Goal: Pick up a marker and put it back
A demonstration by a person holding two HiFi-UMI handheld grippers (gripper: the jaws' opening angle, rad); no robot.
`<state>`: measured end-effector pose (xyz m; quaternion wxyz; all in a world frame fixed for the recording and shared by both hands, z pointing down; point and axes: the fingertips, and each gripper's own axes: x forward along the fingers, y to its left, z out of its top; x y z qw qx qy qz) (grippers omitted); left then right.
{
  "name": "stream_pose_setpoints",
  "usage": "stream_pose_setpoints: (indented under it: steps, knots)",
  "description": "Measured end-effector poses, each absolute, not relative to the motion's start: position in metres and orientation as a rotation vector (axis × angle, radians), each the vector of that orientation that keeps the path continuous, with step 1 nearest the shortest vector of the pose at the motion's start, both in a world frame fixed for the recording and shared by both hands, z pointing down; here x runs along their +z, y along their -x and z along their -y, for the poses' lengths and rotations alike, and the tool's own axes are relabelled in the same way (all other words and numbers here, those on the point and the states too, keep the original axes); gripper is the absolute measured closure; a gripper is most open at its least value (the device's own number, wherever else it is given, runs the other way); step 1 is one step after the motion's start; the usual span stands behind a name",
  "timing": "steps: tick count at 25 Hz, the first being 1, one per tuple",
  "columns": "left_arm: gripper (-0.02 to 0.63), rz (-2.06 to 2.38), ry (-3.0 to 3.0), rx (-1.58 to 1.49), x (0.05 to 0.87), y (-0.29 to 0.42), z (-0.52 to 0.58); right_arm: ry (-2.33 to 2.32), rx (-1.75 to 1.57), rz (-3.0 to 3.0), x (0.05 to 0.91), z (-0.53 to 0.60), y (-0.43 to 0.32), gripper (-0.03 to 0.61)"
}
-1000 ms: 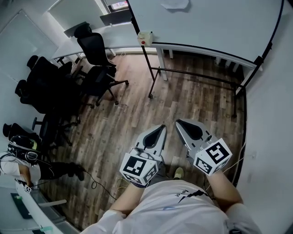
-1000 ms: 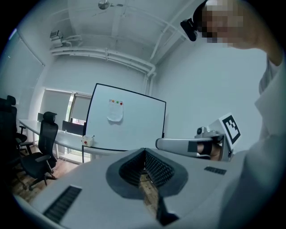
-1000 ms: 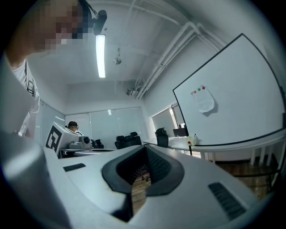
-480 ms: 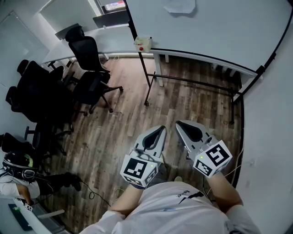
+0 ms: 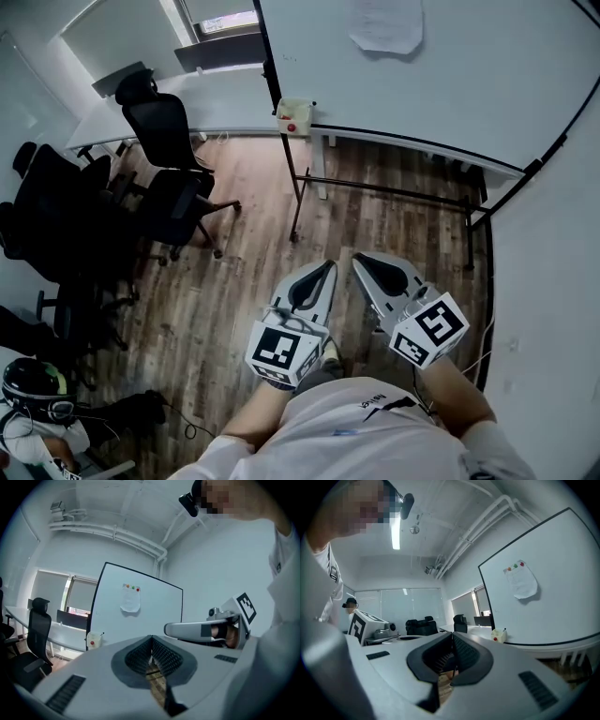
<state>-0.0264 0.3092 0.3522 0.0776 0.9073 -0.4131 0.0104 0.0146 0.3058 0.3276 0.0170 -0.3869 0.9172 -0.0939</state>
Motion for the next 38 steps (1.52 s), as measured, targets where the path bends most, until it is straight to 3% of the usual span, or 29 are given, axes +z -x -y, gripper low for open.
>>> stream_pose_setpoints:
  steps: [13, 38]
  knots:
    - [0.601, 1.248, -2.679, 0.027, 0.37, 0.041, -0.214, 1.166, -0.339, -2.873, 0.35, -0.212, 0.001, 0.564]
    - [0.601, 1.498, -2.56, 0.093, 0.372, 0.036, 0.071, 0.905, -0.389, -2.944, 0.358, 0.083, -0.005, 0.563]
